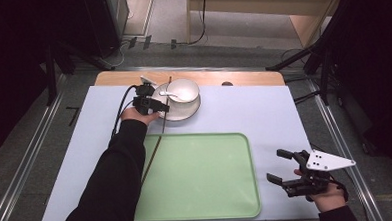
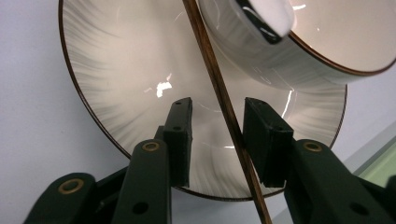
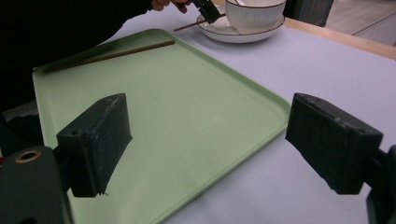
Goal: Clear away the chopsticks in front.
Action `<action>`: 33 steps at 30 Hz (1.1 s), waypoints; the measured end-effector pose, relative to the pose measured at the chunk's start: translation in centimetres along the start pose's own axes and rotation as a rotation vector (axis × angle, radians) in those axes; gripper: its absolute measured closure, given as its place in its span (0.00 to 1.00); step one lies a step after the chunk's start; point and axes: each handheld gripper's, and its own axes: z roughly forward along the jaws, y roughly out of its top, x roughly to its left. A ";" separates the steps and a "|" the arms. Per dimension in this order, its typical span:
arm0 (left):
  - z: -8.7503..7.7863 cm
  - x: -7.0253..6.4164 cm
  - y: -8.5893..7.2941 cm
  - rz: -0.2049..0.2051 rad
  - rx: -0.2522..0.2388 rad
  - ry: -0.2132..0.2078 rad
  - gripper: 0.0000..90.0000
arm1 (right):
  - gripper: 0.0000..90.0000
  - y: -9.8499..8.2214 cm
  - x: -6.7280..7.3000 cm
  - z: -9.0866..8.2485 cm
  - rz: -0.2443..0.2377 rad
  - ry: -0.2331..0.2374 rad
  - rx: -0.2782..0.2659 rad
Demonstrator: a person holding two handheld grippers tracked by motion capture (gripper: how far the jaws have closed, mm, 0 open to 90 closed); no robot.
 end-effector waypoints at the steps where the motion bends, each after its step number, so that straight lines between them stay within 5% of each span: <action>1: 0.0 -0.1 0.0 0.011 -0.009 0.011 0.76 | 0.16 0.0 0.0 0.0 0.000 0.000 0.000; 6: 0.5 -0.6 0.0 0.004 -0.014 0.033 0.88 | 0.16 0.1 0.0 0.0 -0.004 -0.001 -0.002; 9: 0.7 -0.6 0.1 -0.053 -0.024 0.029 0.91 | 0.16 0.1 0.0 0.0 -0.004 0.000 -0.006; 17: 0.4 -0.4 0.2 -0.093 -0.035 0.068 0.96 | 0.16 0.1 0.0 0.0 -0.003 0.001 -0.007; 28: -2.5 0.5 0.3 -0.109 -0.049 0.044 0.96 | 0.16 0.1 0.0 -0.1 -0.004 -0.002 -0.007; 33: -4.7 1.4 -1.1 -0.121 -0.071 0.038 0.96 | 0.16 0.0 0.0 -0.1 -0.004 -0.004 -0.007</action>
